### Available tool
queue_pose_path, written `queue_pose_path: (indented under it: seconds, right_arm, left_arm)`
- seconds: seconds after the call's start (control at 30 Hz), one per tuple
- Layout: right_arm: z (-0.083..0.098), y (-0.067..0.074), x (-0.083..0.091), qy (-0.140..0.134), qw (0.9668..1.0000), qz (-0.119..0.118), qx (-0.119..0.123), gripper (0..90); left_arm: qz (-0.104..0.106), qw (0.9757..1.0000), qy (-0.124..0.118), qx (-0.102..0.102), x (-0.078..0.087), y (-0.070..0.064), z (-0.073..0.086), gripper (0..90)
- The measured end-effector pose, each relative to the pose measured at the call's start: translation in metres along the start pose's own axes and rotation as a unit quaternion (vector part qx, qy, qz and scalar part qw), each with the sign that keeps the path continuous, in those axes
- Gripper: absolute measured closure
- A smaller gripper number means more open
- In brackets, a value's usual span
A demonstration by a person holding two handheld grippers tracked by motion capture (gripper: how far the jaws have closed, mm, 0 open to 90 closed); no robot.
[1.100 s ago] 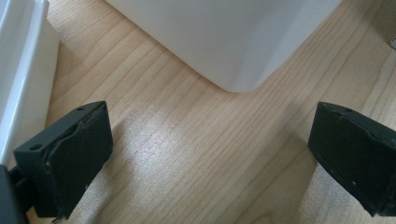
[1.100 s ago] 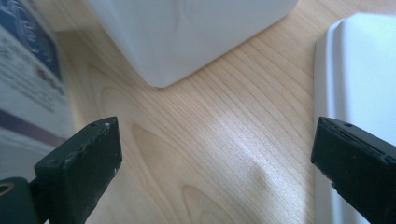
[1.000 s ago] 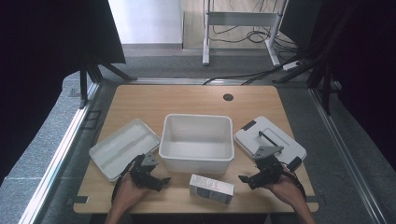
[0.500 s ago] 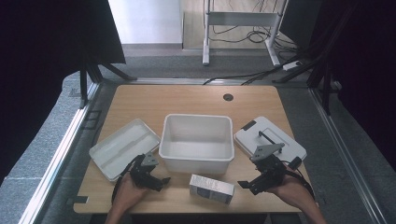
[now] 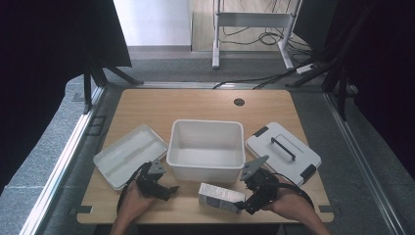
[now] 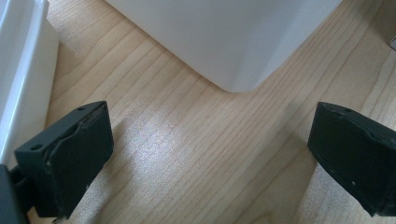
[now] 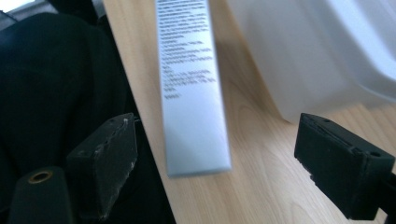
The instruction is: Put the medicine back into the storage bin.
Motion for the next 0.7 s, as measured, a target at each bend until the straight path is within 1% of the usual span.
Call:
queue_pose_path:
  seconds: [0.1, 0.13, 0.17, 0.2, 0.27, 0.3, 0.33, 0.37, 0.4, 0.43, 0.47, 0.5, 0.6, 0.63, 0.67, 0.7]
  right_arm:
    - [-0.007, 0.003, -0.009, 0.014, 0.9998, -0.006, 0.012, 13.1]
    - [-0.011, 0.005, -0.016, 0.023, 0.9995, -0.008, 0.020, 13.1]
    - [-0.011, 0.005, -0.016, 0.023, 0.9995, -0.008, 0.020, 13.1]
    - [-0.015, 0.007, -0.022, 0.032, 0.9990, -0.009, 0.029, 13.3]
    - [-0.017, 0.008, -0.026, 0.037, 0.9987, -0.008, 0.033, 13.7]
    - [-0.018, 0.008, -0.029, 0.042, 0.9984, -0.006, 0.037, 14.7]
    - [-0.021, 0.010, -0.036, 0.054, 0.9976, -0.004, 0.044, 17.8]
    - [-0.021, 0.010, -0.036, 0.054, 0.9976, -0.004, 0.044, 17.8]
    - [-0.023, 0.011, -0.042, 0.063, 0.9969, -0.002, 0.047, 21.9]
    - [-0.023, 0.011, -0.045, 0.068, 0.9966, -0.001, 0.048, 24.9]
    - [-0.023, 0.011, -0.045, 0.068, 0.9966, -0.001, 0.048, 24.9]
    - [-0.024, 0.011, -0.050, 0.077, 0.9958, 0.000, 0.049, 30.7]
    - [-0.025, 0.012, -0.055, 0.092, 0.9944, 0.001, 0.053, 45.1]
    - [-0.025, 0.012, -0.055, 0.092, 0.9944, 0.001, 0.053, 45.1]
    - [-0.025, 0.011, -0.056, 0.098, 0.9936, 0.003, 0.056, 54.0]
    - [-0.025, 0.011, -0.056, 0.098, 0.9936, 0.003, 0.056, 54.0]
  left_arm:
    - [0.000, 1.0000, 0.000, 0.000, 0.000, 0.000, 0.000, 0.3]
    - [-0.001, 1.0000, 0.000, 0.000, 0.000, 0.000, 0.000, 0.3]
    - [-0.001, 1.0000, 0.000, 0.000, 0.000, 0.000, 0.000, 0.4]
    - [-0.001, 1.0000, 0.000, 0.000, 0.000, 0.000, 0.000, 0.5]
    - [-0.001, 1.0000, 0.000, 0.000, 0.000, 0.000, 0.000, 0.5]
    - [-0.001, 1.0000, 0.000, 0.000, 0.000, 0.000, 0.000, 0.5]
    - [-0.001, 1.0000, 0.000, 0.000, 0.000, 0.000, 0.000, 0.6]
    - [-0.001, 1.0000, 0.000, 0.000, 0.000, 0.000, 0.000, 0.6]
    - [-0.001, 1.0000, 0.000, 0.001, 0.000, 0.000, 0.000, 0.7]
    - [-0.001, 1.0000, 0.000, 0.001, 0.000, 0.000, 0.000, 0.7]
    - [-0.001, 1.0000, 0.000, 0.001, 0.000, 0.000, 0.000, 0.7]
    - [-0.001, 1.0000, -0.001, 0.001, 0.000, 0.000, 0.000, 0.7]
    - [-0.001, 1.0000, -0.001, 0.001, 0.000, 0.000, 0.000, 0.8]
    - [-0.001, 1.0000, -0.001, 0.001, 0.000, 0.000, 0.000, 0.8]
    - [-0.001, 1.0000, -0.001, 0.001, 0.000, 0.000, 0.000, 0.8]
    - [-0.001, 1.0000, -0.001, 0.001, 0.000, 0.000, 0.000, 0.9]
Point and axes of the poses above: each handheld gripper's, and its own axes: x roughly backward along the jaws, z roughly out of its underside, y roughly to its left, the point moved 5 cm from there along -x, roughly forward along the jaws, and after that the axes turned 4 degrees about y, right-handed, at the moved point
